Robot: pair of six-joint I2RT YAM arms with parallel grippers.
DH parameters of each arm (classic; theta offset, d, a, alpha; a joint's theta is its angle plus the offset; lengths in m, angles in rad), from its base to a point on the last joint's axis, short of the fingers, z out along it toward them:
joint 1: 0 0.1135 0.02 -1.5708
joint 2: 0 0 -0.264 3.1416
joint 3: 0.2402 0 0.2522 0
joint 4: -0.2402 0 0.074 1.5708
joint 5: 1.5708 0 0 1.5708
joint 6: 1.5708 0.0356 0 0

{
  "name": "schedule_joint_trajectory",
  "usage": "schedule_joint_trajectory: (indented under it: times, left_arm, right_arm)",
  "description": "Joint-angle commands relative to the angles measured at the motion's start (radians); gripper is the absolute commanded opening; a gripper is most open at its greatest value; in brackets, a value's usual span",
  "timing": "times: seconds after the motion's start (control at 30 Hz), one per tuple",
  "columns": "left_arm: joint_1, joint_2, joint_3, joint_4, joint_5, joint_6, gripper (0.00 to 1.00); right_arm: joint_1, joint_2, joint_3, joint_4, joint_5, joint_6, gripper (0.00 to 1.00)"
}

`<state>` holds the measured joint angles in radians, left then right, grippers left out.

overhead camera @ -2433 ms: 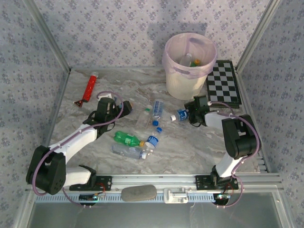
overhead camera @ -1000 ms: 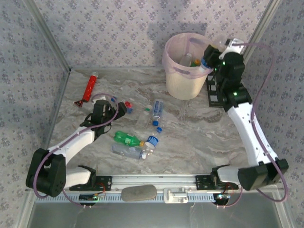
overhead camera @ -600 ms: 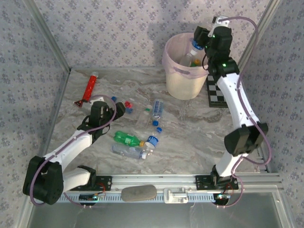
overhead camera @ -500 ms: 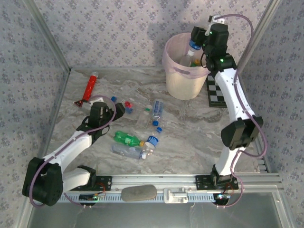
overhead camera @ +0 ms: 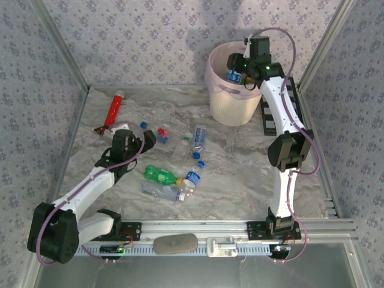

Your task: Put the plastic bottles in the bin

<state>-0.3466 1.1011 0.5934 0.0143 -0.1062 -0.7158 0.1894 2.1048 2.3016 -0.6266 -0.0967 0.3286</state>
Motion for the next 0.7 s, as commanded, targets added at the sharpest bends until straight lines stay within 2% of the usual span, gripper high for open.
schedule_joint_trajectory:
  times: [0.0,0.13,0.3,0.37,0.53,0.67]
  left_arm:
    - [0.006,-0.015,0.000,-0.016,-0.017,0.006,1.00]
    - [0.006,-0.015,0.002,-0.016,-0.015,0.003,1.00]
    - [0.006,-0.017,0.003,-0.018,-0.016,0.001,1.00]
    - [0.006,-0.018,0.005,-0.023,-0.015,0.003,1.00]
    - [0.006,-0.016,0.005,-0.024,-0.017,0.001,1.00]
    - [0.006,0.002,0.011,-0.015,-0.007,-0.009,1.00]
  right_arm:
    - [-0.004,0.015,0.045,-0.044,-0.034,0.019,0.42]
    - [-0.005,0.023,0.045,-0.045,-0.034,0.023,0.50]
    - [-0.005,0.014,0.065,-0.053,-0.019,0.021,0.77]
    - [-0.006,0.001,0.087,-0.078,-0.001,0.009,0.85]
    - [-0.011,-0.082,0.062,-0.083,0.036,-0.019,0.93]
    - [-0.006,-0.198,-0.049,-0.022,0.034,-0.036,0.98]
